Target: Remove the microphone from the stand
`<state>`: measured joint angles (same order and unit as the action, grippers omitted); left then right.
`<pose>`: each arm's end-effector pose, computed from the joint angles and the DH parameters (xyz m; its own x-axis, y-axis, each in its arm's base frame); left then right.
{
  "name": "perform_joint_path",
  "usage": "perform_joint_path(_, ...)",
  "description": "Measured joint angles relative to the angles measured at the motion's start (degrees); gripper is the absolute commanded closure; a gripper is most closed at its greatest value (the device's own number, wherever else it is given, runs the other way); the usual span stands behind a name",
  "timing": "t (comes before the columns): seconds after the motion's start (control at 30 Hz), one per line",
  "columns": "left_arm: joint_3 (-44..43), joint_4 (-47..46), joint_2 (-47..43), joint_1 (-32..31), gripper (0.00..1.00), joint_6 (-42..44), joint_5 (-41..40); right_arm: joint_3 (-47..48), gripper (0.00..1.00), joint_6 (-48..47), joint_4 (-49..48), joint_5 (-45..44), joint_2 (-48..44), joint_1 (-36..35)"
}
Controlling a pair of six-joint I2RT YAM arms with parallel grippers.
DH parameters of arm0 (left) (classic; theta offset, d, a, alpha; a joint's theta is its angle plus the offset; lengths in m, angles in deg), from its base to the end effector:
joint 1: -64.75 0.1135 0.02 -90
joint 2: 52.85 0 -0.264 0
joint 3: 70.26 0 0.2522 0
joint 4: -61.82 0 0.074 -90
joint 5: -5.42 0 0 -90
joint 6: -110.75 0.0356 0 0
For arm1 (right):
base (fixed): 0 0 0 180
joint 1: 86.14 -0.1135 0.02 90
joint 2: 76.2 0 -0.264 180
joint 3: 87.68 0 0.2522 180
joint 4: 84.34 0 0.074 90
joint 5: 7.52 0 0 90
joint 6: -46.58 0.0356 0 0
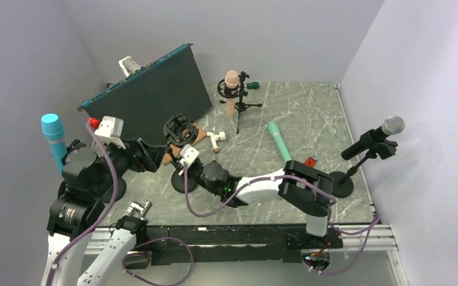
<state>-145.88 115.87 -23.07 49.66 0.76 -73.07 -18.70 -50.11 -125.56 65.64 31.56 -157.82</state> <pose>0.0699 -0.0262 0.4100 -0.2820 -0.2709 -0.9204 0.3718 0.8535 -0.3651 0.1371 0.3813 0.2116 0.1085 -0.0269 -0.9937 -0.8105 0.5764 -0.1041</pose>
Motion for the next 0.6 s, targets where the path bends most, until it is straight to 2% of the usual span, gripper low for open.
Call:
perform_joint_path(0.17,1.18,-2.23,4.96,0.00,0.14,-1.86,5.57,-2.16,0.98,2.84,3.10,7.21,-3.17,6.21)
perform_joint_path(0.23,1.68,-3.41,7.26,0.00,0.16,-2.45,7.65,-2.58,0.92,3.80,3.39,9.09,-3.58,7.74)
perform_joint_path(0.33,1.77,-4.33,10.64,0.00,0.17,-3.43,8.92,-3.48,0.61,4.59,2.64,10.40,-3.87,8.31)
perform_joint_path(0.53,1.77,-6.80,15.21,0.00,0.13,-5.68,9.27,-6.91,0.20,5.38,1.27,11.37,-5.27,8.24)
perform_joint_path(0.6,1.77,-7.54,15.91,0.00,0.12,-6.47,9.64,-8.52,0.10,5.66,2.27,10.93,-5.99,8.15)
